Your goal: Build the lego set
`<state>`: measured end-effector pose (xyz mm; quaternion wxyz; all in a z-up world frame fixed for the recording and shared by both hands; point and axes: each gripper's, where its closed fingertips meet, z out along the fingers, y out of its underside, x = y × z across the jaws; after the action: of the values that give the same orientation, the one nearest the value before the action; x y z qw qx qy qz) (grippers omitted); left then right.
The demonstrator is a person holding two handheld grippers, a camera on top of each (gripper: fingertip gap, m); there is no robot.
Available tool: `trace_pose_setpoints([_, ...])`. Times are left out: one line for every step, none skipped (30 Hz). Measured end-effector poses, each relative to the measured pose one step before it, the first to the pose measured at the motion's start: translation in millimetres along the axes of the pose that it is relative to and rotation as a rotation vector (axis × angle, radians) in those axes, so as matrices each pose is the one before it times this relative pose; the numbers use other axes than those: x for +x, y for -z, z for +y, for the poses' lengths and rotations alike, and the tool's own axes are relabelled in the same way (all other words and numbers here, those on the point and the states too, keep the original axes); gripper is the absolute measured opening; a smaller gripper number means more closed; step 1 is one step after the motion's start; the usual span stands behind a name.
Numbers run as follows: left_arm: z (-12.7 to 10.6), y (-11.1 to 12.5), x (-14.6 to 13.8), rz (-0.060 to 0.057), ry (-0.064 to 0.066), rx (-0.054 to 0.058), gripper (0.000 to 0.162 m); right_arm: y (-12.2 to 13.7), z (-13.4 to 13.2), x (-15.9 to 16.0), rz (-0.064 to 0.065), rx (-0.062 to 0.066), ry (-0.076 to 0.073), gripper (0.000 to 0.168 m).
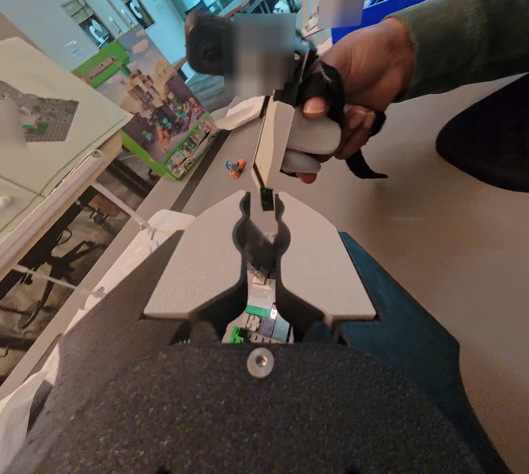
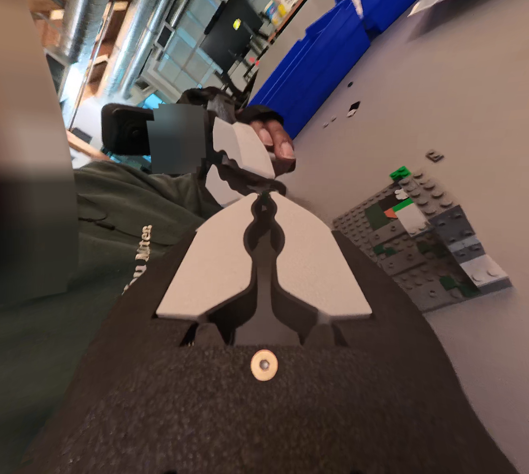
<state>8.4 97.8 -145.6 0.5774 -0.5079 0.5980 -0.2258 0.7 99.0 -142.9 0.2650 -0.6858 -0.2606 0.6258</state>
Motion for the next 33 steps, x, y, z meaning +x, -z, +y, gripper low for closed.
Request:
trace_pose_setpoints([-2.42, 2.09, 1.26, 0.0112, -0.012, 0.0195, 0.017, 1.59, 1.05, -2.72, -0.0316, -0.0243, 0.0031, 0.003])
trace_pose_setpoints([-2.74, 2.17, 2.06, 0.0169, -0.0103, 0.0203, 0.018, 1.56, -0.09, -5.76, -0.0501, -0.0181, -0.0011, 0.002])
trace_pose_setpoints([-3.55, 2.28, 2.8, 0.0218, -0.0063, 0.024, 0.019, 1.39, 0.66, -5.21, -0.0468, -0.0254, -0.0122, 0.002])
trace_pose_setpoints([-3.79, 2.28, 2.49, 0.0189, -0.0044, 0.025, 0.02, 0.99, 1.21, -3.04, -0.0294, -0.0302, -0.0097, 0.003])
trace_pose_setpoints([-3.41, 2.17, 1.96, 0.0151, -0.0039, 0.0214, 0.02, 0.54, 2.82, -3.59, -0.0329, -0.0409, -0.0033, 0.003])
trace_pose_setpoints([-3.05, 1.65, 1.92, 0.0147, -0.0037, 0.016, 0.02, -0.03, 4.22, -4.39, -0.039, -0.0503, -0.0073, 0.003])
trace_pose_setpoints([-3.13, 1.41, 2.68, 0.0185, -0.0046, 0.0165, 0.02, -0.56, 3.39, -3.18, -0.0306, -0.0426, -0.0084, 0.003])
trace_pose_setpoints([-4.04, 1.25, 3.75, 0.0223, -0.007, 0.0204, 0.021, -0.91, 3.1, -3.45, -0.0333, -0.0388, -0.0094, 0.003])
trace_pose_setpoints([-4.05, 0.9, 4.48, 0.0243, -0.0082, 0.0182, 0.021, -1.35, 3.09, -4.07, -0.038, -0.0397, -0.0102, 0.003])
trace_pose_setpoints([-3.09, 0.15, 4.44, 0.024, -0.0094, 0.0093, 0.021, -1.72, 2.31, -2.85, -0.0267, -0.0349, -0.0046, 0.003])
trace_pose_setpoints([-2.05, -0.34, 4.01, 0.0197, -0.0118, 0.0029, 0.022, -1.98, 2.15, -2.3, -0.0215, -0.0343, 0.0001, 0.003])
trace_pose_setpoints([-1.51, -0.54, 3.77, 0.0179, -0.0135, 0.0001, 0.022, -2.52, 2.67, -3.21, -0.0267, -0.0377, 0.0006, 0.003])
trace_pose_setpoints([-1.72, -0.57, 3.42, 0.0134, -0.0142, 0.0011, 0.023, -2.85, 2.25, -2.67, -0.0218, -0.0349, 0.0025, 0.003])
trace_pose_setpoints([-2.36, -0.36, 3.0, 0.0098, -0.0126, 0.0039, 0.023, -3.0, 1.56, -1.95, -0.0162, -0.0291, 0.0052, 0.003])
trace_pose_setpoints([-2.08, -0.36, 2.92, 0.0111, -0.0104, 0.0012, 0.023, -2.94, 1.09, -2.77, -0.0223, -0.0241, 0.0065, 0.003])
trace_pose_setpoints([-0.93, -0.36, 2.35, 0.0083, -0.0119, -0.0044, 0.023, -2.59, 0.41, -3.3, -0.0246, -0.0177, 0.0077, 0.003])
trace_pose_setpoints([0.4, -0.4, 1.91, 0.0044, -0.0162, -0.0103, 0.023, -2.33, -0.01, -2.93, -0.0221, -0.0131, 0.0074, 0.003])
trace_pose_setpoints([0.39, -0.31, 1.29, 0.0005, -0.0142, -0.0078, 0.023, -2.19, 0.14, -2.33, -0.0181, -0.0119, 0.0058, 0.003])
trace_pose_setpoints([-1.44, 0.07, 0.95, -0.0005, -0.0048, 0.0046, 0.022, -1.88, 0.09, -0.7, -0.008, -0.0107, 0.0035, 0.003])
trace_pose_setpoints([-2.15, 0.43, 0.19, -0.0033, 0.0001, 0.0085, 0.021, -1.48, 0.24, 0.12, -0.0042, -0.0096, 0.0004, 0.003])
trace_pose_setpoints([-1.39, 0.46, 0.09, -0.003, -0.0036, 0.0054, 0.021, -1.22, -0.1, -0.91, -0.0116, -0.005, 0.0004, 0.003])
trace_pose_setpoints([-0.5, 0.58, -0.1, -0.0033, -0.0046, 0.0004, 0.021, -0.71, -0.46, -0.97, -0.0099, 0.0, 0.003, 0.003])
trace_pose_setpoints([0.02, 0.41, 0.14, -0.0003, -0.0027, -0.0028, 0.021, -0.22, -0.25, -0.14, -0.0029, 0.0011, 0.0021, 0.003])
trace_pose_setpoints([-0.67, 0.25, 0.75, 0.0023, -0.0033, 0.002, 0.02, 0.1, 0.07, 0.44, 0.0009, -0.0006, -0.003, 0.003])
trace_pose_setpoints([-0.96, -0.06, 0.88, 0.0022, -0.0022, 0.0036, 0.02, 0.07, 0.37, 1.03, 0.0019, -0.0014, -0.0072, 0.003])
trace_pose_setpoints([-0.82, -0.17, 0.77, 0.0025, -0.0007, 0.0037, 0.021, 0.27, 0.49, 0.96, 0.001, -0.0012, -0.0046, 0.003])
trace_pose_setpoints([-0.54, -0.16, 0.72, 0.0019, -0.0011, 0.0009, 0.021, 0.02, 0.52, 0.44, -0.0024, -0.0007, -0.0028, 0.003])
trace_pose_setpoints([-0.12, -0.27, 0.67, 0.0022, -0.0026, -0.0009, 0.021, -0.24, 0.36, 0.31, -0.0032, 0.0001, -0.0036, 0.003])
trace_pose_setpoints([-0.42, -0.31, 0.62, 0.0005, -0.0045, 0.0007, 0.02, -0.58, 0.22, 0.89, 0.0004, -0.0002, -0.0039, 0.003])
trace_pose_setpoints([-0.81, -0.31, 0.8, 0.0008, -0.004, 0.0035, 0.019, -0.7, 0.32, 0.95, 0.0002, -0.0005, -0.0038, 0.003])
trace_pose_setpoints([-0.43, -0.29, 0.58, 0.0001, -0.0022, 0.0006, 0.019, -0.7, 0.18, 0.42, -0.0037, -0.0005, -0.0018, 0.003])
trace_pose_setpoints([0.14, 0.02, 0.36, -0.0002, -0.0045, -0.0003, 0.017, -0.79, 0.6, 0.12, -0.0045, -0.0029, -0.0001, 0.003])
trace_pose_setpoints([0.12, 0.22, 0.34, 0.0009, -0.0021, 0.0003, 0.017, -0.73, 0.67, 0.12, -0.0032, -0.0018, 0.0002, 0.003])
